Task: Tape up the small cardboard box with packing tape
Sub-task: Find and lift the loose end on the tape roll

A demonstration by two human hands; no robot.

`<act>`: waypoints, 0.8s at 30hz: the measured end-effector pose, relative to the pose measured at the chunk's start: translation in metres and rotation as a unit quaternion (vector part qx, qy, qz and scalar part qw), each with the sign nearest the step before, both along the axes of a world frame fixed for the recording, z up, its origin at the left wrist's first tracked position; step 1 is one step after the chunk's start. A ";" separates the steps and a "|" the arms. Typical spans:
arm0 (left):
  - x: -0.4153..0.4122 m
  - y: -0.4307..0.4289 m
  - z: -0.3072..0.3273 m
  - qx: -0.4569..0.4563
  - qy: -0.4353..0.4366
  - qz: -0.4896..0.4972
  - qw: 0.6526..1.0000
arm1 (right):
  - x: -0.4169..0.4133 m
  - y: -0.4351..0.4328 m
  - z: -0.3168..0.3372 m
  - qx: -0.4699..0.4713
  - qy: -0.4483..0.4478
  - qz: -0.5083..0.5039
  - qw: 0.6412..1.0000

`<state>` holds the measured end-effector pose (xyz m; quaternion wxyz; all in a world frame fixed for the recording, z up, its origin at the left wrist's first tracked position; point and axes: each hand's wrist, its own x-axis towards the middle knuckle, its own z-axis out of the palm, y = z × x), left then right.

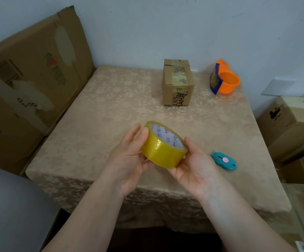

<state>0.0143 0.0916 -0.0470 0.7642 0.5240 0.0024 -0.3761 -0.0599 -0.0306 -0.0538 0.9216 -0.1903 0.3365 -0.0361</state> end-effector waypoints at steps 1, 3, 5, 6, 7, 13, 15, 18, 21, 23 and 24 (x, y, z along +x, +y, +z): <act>0.001 0.001 0.000 0.004 -0.014 -0.009 1.000 | -0.001 0.000 0.001 -0.006 -0.001 0.000 1.000; 0.000 0.002 0.000 0.012 -0.045 -0.038 0.998 | -0.001 -0.001 0.002 -0.021 -0.012 0.005 1.000; -0.002 0.001 0.001 0.022 -0.059 -0.044 0.997 | -0.001 -0.003 0.006 -0.032 -0.029 0.006 0.999; -0.002 0.001 0.000 0.024 -0.055 -0.037 0.997 | -0.001 -0.003 0.007 -0.036 -0.038 0.001 0.999; -0.002 0.000 0.000 0.024 -0.044 -0.021 0.999 | -0.001 -0.004 0.008 -0.039 -0.047 -0.007 0.998; 0.000 -0.005 -0.007 0.019 0.108 0.059 0.992 | -0.001 -0.008 0.012 -0.097 -0.098 -0.013 0.990; 0.000 -0.006 -0.008 0.002 0.138 0.067 0.988 | -0.003 -0.007 0.015 -0.112 -0.114 -0.002 0.987; 0.000 -0.005 -0.008 -0.010 0.123 0.059 0.991 | -0.004 -0.005 0.019 -0.119 -0.128 -0.001 0.985; -0.003 -0.003 -0.009 0.021 0.012 0.013 1.000 | -0.003 -0.006 0.017 -0.093 -0.124 -0.022 0.988; -0.006 -0.005 -0.011 0.065 -0.083 -0.003 0.994 | -0.002 -0.008 0.014 -0.062 -0.106 -0.036 0.992; -0.007 -0.005 -0.013 0.090 -0.122 -0.003 0.988 | -0.002 -0.009 0.013 -0.048 -0.094 -0.039 0.994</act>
